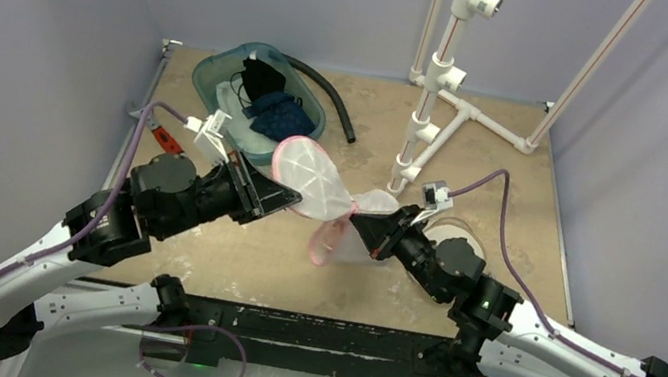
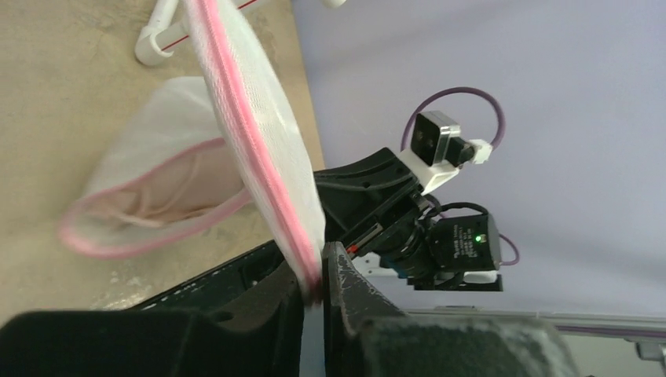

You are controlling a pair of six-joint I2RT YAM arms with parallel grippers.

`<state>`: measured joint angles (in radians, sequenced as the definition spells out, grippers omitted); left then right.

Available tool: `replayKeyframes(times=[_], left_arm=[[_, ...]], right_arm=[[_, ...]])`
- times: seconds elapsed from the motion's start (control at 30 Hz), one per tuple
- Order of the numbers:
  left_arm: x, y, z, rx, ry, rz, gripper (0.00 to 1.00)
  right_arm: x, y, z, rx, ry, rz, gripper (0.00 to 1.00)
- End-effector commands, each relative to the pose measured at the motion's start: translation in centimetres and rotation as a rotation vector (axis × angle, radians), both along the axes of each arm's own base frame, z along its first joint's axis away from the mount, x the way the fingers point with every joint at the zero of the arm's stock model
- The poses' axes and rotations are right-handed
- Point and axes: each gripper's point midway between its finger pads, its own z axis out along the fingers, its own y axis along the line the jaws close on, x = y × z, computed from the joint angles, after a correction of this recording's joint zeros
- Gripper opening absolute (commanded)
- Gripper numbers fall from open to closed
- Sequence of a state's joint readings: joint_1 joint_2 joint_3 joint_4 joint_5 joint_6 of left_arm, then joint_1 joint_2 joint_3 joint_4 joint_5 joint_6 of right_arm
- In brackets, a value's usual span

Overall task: Unzip the laundry bag and remove the bra
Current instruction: Place the laundry bag at the center of the board.

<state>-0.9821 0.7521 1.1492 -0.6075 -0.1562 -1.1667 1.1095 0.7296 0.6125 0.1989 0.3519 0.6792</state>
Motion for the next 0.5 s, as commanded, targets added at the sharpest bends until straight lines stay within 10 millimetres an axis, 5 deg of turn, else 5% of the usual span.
replayKeyframes(times=[0.0, 0.07, 0.33, 0.47], left_arm=[[0.6, 1.3, -0.5, -0.016, -0.029, 0.063, 0.22], [0.9, 1.0, -1.9, -0.014, -0.016, 0.071, 0.33], [2.7, -0.3, -7.7, 0.077, 0.047, 0.118, 0.24], [3.2, 1.0, -8.9, 0.131, 0.031, 0.168, 0.37]], right_arm=[[1.8, -2.4, -1.1, -0.099, -0.012, -0.13, 0.0], [1.3, -2.2, -1.9, -0.118, 0.0, -0.097, 0.0], [-0.6, -2.0, -7.4, -0.188, 0.087, -0.005, 0.0], [-1.6, -2.0, -8.7, -0.16, 0.138, 0.027, 0.0]])
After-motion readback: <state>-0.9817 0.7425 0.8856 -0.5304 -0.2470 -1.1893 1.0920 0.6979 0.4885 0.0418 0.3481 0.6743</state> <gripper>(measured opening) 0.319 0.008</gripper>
